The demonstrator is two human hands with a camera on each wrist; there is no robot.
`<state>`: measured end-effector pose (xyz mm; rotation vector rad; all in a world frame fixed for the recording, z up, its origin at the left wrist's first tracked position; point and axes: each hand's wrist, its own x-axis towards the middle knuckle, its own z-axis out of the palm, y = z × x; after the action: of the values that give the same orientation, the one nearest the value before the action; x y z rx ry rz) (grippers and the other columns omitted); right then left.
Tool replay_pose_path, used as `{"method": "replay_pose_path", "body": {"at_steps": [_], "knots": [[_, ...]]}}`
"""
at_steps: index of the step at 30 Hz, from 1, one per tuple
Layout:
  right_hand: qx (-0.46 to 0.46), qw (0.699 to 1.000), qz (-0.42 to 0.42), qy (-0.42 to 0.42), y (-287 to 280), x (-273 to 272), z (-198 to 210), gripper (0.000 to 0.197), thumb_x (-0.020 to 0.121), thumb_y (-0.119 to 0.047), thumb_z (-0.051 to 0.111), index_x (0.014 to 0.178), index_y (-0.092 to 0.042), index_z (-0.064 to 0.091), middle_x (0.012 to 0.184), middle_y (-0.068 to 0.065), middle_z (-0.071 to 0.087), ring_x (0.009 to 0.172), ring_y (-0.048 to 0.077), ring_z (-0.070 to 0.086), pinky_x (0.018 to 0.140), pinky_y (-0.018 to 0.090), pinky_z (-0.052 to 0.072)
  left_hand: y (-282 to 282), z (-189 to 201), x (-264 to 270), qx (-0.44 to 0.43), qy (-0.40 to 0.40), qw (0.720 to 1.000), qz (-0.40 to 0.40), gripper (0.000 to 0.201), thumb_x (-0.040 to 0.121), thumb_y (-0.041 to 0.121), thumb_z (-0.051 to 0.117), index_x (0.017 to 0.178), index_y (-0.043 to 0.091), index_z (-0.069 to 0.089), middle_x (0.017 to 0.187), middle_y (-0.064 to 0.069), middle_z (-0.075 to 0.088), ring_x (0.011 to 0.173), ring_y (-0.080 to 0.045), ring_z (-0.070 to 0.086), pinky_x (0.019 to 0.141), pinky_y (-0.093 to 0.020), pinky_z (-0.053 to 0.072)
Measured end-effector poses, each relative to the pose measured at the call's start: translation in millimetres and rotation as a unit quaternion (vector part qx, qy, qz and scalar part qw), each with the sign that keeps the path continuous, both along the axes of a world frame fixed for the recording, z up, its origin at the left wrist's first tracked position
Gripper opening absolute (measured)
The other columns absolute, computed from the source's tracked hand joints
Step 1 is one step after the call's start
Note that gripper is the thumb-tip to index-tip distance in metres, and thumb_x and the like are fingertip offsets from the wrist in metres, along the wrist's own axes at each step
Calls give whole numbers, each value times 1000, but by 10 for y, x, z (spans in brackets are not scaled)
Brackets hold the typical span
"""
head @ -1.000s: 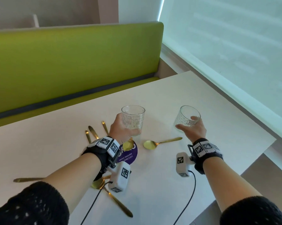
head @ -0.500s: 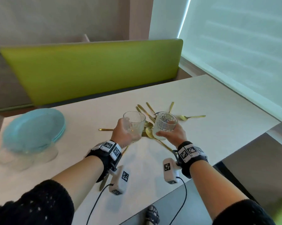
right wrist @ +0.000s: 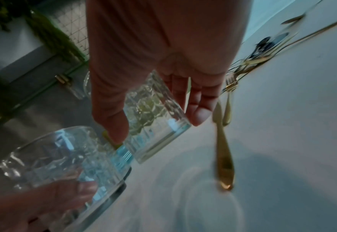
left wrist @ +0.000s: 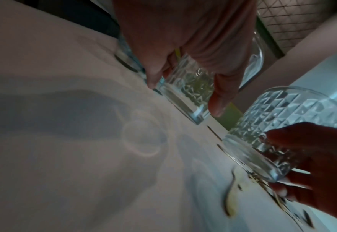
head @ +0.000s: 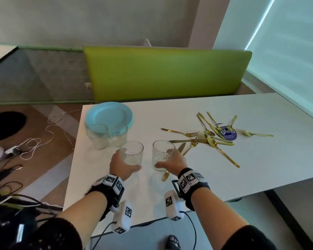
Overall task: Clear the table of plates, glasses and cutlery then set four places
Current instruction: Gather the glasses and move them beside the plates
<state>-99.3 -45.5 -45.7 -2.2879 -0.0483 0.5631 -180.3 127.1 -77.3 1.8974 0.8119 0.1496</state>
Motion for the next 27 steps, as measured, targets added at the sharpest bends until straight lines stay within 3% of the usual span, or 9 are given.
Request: {"method": "replay_pose_path", "body": {"at_steps": [4,12,19,27], "knots": [[-18,999,39,8,338,-78,-86,78,61,-34,84,126,-16,45,125,6,54,117,22,51,93,29,45,295,-98,-167,0,9,999,43,88,60,13,86,136,10,42,138,-12,48,126,-27,47,104,-35,37],[-20,996,83,18,832,-125,-268,78,64,-30,83,129,-15,43,127,6,53,118,21,50,85,22,41,692,-288,-271,-2,18,994,110,91,58,14,87,136,11,42,139,-12,49,128,-28,48,106,-37,38],[-2,997,81,1,1141,-147,-397,82,64,-27,82,133,-16,41,128,7,54,119,22,51,88,22,42,919,-363,-242,-1,16,994,106,93,59,11,86,139,11,38,141,-11,47,130,-28,46,109,-40,37],[17,997,78,-16,1392,-195,-516,80,63,-24,82,130,-16,41,126,5,55,116,22,52,89,22,41,1067,-398,-270,11,29,993,110,86,60,10,82,135,16,42,136,-6,52,126,-26,51,104,-34,41]]}}
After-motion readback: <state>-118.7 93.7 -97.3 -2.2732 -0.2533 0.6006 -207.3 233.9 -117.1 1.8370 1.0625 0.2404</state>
